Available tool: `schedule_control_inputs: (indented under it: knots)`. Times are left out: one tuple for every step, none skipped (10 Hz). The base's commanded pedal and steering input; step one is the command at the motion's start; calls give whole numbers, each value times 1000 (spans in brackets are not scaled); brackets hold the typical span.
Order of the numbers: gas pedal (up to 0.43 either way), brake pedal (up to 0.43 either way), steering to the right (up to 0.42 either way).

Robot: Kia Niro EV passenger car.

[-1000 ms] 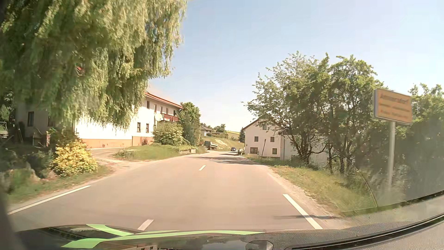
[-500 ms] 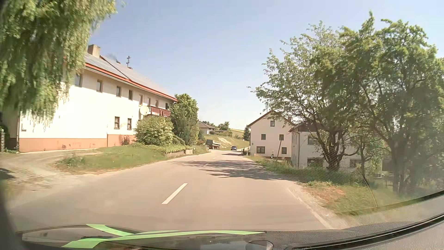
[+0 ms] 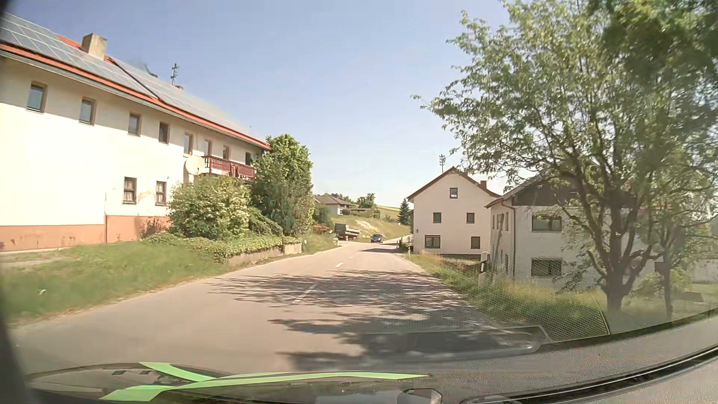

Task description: Follow the waypoints while adhering to traffic rules and regulations

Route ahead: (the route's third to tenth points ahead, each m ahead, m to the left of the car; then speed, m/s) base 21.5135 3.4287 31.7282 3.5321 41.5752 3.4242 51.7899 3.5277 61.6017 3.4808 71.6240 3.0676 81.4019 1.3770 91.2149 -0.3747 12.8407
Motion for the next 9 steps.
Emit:
schedule_control_inputs:
  knots:
    - [0,0,-10]
    - [0,0,-9]
    - [39,0,-8]
    - [67,0,-8]
    - [67,0,-8]
    - [87,0,-8]
    - [98,0,-8]
    - [98,0,-8]
    - [118,0,-8]
